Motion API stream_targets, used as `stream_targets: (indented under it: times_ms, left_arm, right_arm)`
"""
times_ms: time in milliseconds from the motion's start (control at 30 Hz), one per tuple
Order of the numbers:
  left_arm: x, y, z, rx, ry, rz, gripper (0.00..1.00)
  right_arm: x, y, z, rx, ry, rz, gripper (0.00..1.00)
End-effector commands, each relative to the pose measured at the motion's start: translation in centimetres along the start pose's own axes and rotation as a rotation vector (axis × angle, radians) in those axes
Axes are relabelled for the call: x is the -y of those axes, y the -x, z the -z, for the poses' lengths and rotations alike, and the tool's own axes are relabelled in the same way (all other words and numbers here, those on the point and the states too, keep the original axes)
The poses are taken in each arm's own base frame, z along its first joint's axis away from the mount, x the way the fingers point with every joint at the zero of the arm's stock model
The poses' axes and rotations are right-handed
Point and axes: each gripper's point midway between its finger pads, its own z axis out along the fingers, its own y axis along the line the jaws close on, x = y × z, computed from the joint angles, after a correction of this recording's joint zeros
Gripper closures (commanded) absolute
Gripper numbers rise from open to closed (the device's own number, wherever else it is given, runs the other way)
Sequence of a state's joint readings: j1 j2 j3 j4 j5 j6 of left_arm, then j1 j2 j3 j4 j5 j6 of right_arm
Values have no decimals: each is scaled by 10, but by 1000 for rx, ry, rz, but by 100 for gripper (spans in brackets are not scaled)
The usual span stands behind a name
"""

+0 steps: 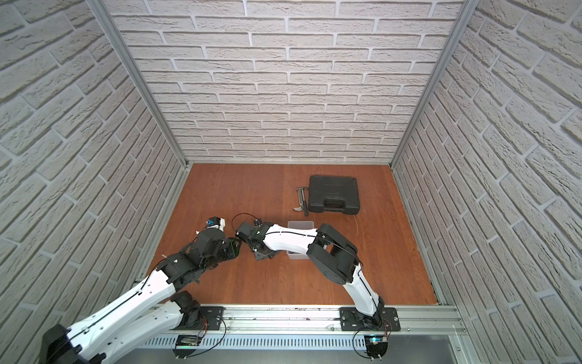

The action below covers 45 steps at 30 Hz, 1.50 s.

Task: Put the socket on the desktop into the storage box
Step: Pick up the socket head at the center of the board, then place the socket head in the storage box.

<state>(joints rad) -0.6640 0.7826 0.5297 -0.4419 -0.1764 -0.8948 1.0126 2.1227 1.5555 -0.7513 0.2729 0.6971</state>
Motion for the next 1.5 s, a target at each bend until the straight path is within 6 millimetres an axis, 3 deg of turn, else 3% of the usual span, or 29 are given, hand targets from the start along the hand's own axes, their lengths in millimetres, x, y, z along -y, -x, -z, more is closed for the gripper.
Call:
stream_targets:
  times_ms: [0,333,500,667,800,1067,1267,1467]
  left_arm:
    - [3,5,-1,19,-15,10,56]
    - [6,8,0,20,-21,12,56]
    - [6,6,-1,13,-21,13,56]
    - [4,4,-2,9,-16,13,56]
    - [2,3,-2,8,-10,16,55]
    - [-2,-3,-6,-6,-8,26,55]
    - [-4,-4,-6,-2,-11,33,55]
    - [-2,-11,-14,-32,-22,42,55]
  right_arm:
    - [-2,-11,-6,-29,-8,6,69]
    - [-9,-19,-10,-52,43,-12,76]
    - [-10,-18,-3,-33,76,-18,83]
    - [-14,-7,24,40,159,-34,92]
    - [-25,4,61,124,313,-53,97]
    - [-34,18,118,237,589,-125,98]
    - [-11,25,142,315,692,-212,98]
    - [40,20,133,341,662,-345,98]
